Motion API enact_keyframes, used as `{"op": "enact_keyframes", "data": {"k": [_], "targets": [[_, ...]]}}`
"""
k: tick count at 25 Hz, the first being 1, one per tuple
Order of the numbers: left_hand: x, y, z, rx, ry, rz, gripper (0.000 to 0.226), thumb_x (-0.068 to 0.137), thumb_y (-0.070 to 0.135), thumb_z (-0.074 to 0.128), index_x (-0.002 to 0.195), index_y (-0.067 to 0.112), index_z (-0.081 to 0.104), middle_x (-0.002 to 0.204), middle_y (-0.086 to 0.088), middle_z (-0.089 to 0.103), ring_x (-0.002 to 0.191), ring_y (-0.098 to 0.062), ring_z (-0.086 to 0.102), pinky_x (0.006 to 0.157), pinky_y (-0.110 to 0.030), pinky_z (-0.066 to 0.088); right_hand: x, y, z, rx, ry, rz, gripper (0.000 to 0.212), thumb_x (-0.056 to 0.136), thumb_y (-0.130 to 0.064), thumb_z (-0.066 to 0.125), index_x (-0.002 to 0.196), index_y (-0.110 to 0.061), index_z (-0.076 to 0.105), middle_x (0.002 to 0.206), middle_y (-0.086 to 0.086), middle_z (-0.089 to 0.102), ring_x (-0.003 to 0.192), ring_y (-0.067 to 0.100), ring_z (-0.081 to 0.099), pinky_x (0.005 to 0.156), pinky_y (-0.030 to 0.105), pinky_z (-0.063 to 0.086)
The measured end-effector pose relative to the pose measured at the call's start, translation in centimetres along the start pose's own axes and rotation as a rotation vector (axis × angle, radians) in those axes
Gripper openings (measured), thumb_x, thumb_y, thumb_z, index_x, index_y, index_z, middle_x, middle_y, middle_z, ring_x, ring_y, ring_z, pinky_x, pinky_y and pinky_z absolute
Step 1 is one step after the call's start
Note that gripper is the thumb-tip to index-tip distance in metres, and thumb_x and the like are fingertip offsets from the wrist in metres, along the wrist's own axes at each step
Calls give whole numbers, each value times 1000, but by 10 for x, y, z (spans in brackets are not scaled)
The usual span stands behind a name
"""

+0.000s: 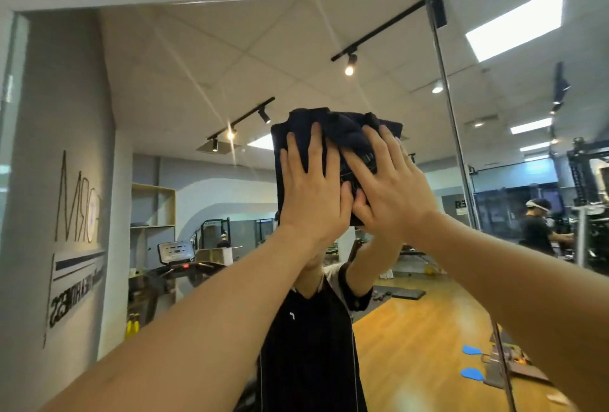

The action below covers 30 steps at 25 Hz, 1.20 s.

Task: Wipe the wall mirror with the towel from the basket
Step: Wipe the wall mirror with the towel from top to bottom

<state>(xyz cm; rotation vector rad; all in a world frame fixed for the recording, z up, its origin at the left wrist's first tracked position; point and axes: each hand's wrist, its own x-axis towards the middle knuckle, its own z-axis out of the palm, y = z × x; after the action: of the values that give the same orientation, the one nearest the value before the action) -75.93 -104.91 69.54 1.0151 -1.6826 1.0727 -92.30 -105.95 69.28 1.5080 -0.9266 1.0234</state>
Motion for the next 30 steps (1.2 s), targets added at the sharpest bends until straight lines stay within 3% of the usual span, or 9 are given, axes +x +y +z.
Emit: {"op": "enact_keyframes", "data": {"k": [4, 8, 13, 18, 21, 30], "targets": [[19, 54, 22, -14, 5, -4, 76, 99, 44, 33, 162, 15, 2, 170, -11, -7, 154, -45, -10, 126, -56, -5, -19, 55, -8, -36, -62, 24, 69, 99, -40, 38, 162, -22, 19, 167, 21, 16, 155, 42, 12, 125, 57, 20], [33, 105, 41, -4, -1, 6, 75, 100, 44, 35, 162, 15, 5, 170, -12, -4, 155, -46, -6, 126, -60, 3, -42, 104, -13, -33, -80, 40, 68, 100, -41, 38, 162, -21, 20, 167, 21, 16, 155, 42, 13, 125, 57, 19], [43, 121, 50, -28, 41, -47, 74, 96, 44, 24, 163, 13, 12, 171, -12, 5, 156, -42, 2, 127, -56, 9, -40, 130, -10, 35, -60, -2, 65, 103, -40, 39, 162, -21, 21, 166, 21, 17, 155, 41, 12, 124, 58, 21], [95, 106, 37, -36, 93, -54, 71, 98, 41, 21, 163, 12, 15, 170, -12, 10, 156, -40, 8, 128, -52, 12, 13, 141, -6, 155, 18, 49, 63, 101, -38, 36, 160, -23, 25, 165, 19, 18, 155, 41, 10, 122, 62, 24], [125, 83, 23, -35, 89, -56, 67, 103, 34, 34, 163, 13, 11, 171, -11, 7, 156, -39, 5, 128, -52, 12, 51, 132, -9, 157, 27, 80, 65, 99, -42, 31, 161, -27, 21, 167, 18, 13, 155, 41, 4, 125, 61, 12], [117, -47, -38, -4, 51, -78, 66, 106, 29, 33, 164, 15, 5, 172, -8, -2, 157, -35, -3, 129, -47, 6, 127, 8, 4, 153, 95, 113, 65, 98, -46, 30, 160, -28, 25, 167, 21, 14, 154, 47, 6, 124, 63, 5]]}}
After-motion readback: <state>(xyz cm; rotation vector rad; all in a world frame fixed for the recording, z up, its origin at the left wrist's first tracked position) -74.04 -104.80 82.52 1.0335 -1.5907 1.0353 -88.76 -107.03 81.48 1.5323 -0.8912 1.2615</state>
